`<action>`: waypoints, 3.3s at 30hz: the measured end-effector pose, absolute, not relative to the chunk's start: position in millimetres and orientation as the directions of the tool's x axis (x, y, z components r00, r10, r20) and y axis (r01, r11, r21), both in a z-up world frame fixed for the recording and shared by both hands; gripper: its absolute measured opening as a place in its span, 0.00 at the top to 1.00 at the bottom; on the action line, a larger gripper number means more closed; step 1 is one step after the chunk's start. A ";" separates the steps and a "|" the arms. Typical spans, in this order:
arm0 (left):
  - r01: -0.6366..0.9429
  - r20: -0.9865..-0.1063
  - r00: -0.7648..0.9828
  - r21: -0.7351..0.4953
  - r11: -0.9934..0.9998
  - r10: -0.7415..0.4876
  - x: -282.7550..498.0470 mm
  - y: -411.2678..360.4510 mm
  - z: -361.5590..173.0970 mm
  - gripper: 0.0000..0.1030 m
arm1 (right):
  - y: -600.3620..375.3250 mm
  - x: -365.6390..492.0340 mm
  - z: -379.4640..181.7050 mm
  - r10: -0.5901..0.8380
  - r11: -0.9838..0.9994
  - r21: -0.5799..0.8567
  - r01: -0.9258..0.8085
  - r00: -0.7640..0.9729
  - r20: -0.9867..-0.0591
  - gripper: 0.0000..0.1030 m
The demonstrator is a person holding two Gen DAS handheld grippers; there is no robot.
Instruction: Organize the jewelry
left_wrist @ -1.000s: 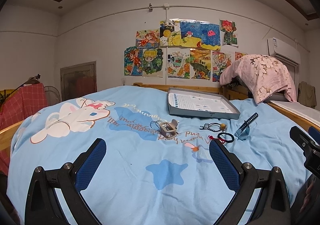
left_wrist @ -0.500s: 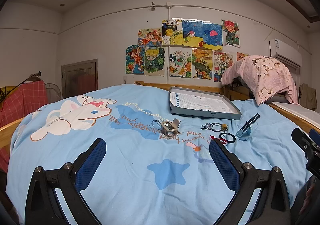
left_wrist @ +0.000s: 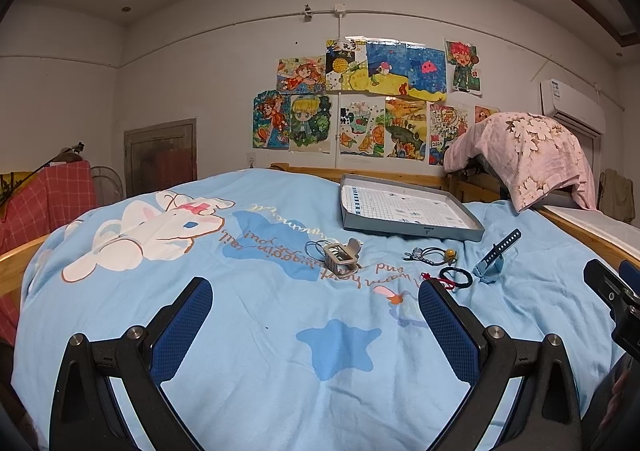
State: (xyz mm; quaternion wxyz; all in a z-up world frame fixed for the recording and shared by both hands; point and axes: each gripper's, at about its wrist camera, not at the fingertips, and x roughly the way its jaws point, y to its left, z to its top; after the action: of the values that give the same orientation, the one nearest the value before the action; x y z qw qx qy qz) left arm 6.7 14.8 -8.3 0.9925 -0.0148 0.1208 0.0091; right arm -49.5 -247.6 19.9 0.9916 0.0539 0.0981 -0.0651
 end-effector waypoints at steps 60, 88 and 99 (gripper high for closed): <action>0.332 -0.618 0.621 -0.351 0.876 -0.482 211.7 -76.4 -53.6 0.41 | -333.7 114.3 20.9 0.010 0.998 0.052 0.018 0.873 -0.488 0.01; 0.321 -0.669 0.509 -0.437 0.840 -0.542 261.9 -96.5 -107.9 0.98 | -330.3 213.5 -56.5 0.146 0.979 0.205 -0.014 0.749 -0.646 0.46; 0.352 -0.611 0.598 -0.381 0.855 -0.518 244.5 -92.2 -91.8 0.98 | -337.2 212.1 -55.6 0.159 0.972 0.236 -0.007 0.760 -0.631 0.59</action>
State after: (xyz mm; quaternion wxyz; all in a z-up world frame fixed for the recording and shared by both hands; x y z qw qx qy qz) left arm 244.5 -92.2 -91.8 0.8871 -0.1110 0.3750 -0.2452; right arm 212.1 -337.2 -55.6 0.9315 0.1100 0.3438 0.0445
